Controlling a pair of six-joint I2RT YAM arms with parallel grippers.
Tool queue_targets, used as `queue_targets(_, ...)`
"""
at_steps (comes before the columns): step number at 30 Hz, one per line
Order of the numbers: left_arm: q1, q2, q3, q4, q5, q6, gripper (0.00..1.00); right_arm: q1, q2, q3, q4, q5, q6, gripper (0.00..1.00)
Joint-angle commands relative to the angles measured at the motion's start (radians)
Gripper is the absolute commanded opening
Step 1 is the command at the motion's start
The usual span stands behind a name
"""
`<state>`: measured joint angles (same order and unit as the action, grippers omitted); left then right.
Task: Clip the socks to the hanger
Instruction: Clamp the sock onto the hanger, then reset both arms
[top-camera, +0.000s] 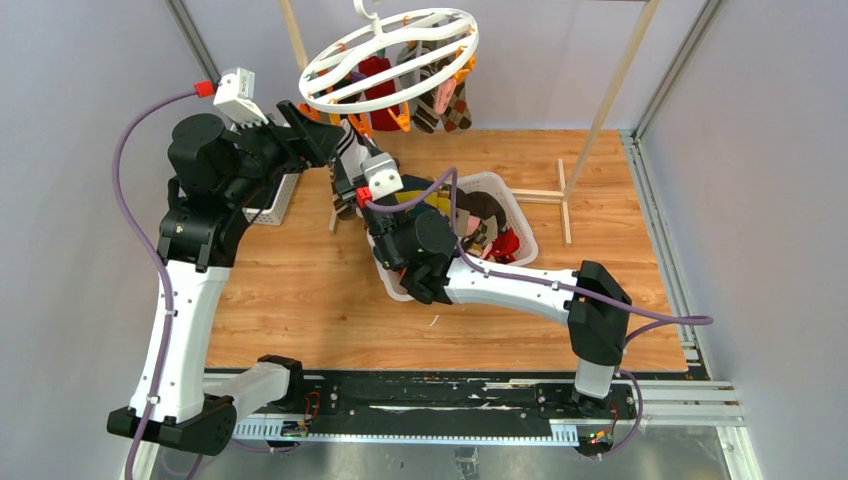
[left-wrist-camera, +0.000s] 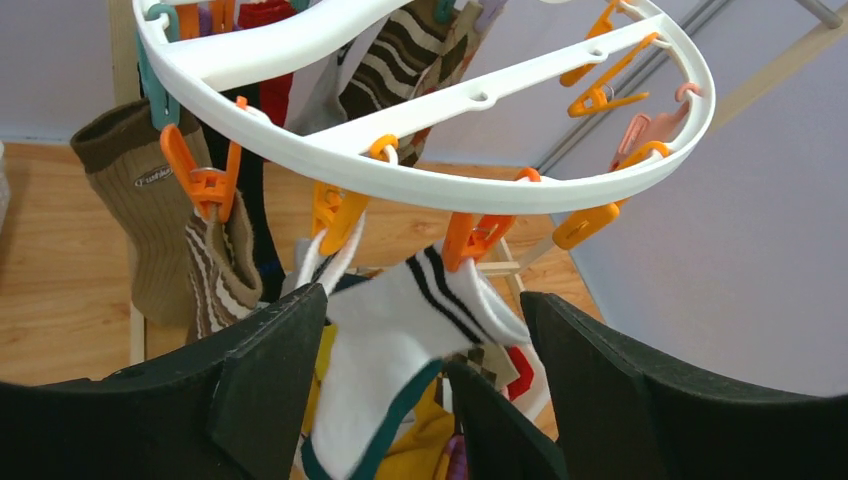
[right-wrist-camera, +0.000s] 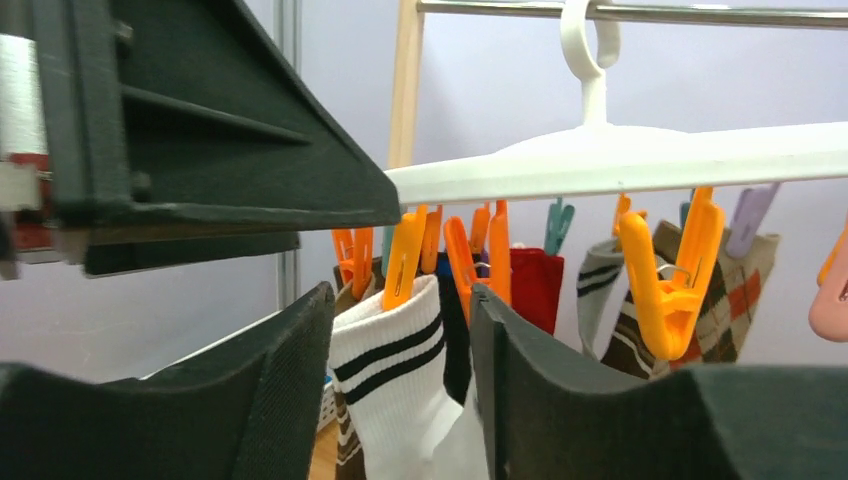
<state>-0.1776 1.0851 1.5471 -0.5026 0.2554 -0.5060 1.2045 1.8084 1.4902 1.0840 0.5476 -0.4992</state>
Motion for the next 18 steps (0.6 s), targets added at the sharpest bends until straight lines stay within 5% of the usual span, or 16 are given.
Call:
queue_targets(1,0.013,-0.02,0.039,-0.036,-0.018,0.032,0.87,-0.024,-0.04,-0.021,0.006,0.076,-0.006,0.57)
queue_targets(3,0.02,-0.019,0.048,-0.055,-0.007,0.051,0.97,-0.035,-0.086,-0.056,-0.051,0.084,0.017,0.66)
queue_targets(6,0.034,-0.003,0.087,-0.111,0.005,0.096,1.0,-0.065,-0.183,-0.083,-0.26,0.143,0.114,0.75)
queue_targets(11,0.11,-0.001,0.091,-0.192,0.002,0.184,1.0,-0.222,-0.468,-0.21,-0.741,0.09,0.55,0.77)
queue_targets(18,0.265,-0.028,-0.092,-0.132,0.015,0.295,1.0,-0.441,-0.666,-0.329,-1.121,0.068,0.761,0.79)
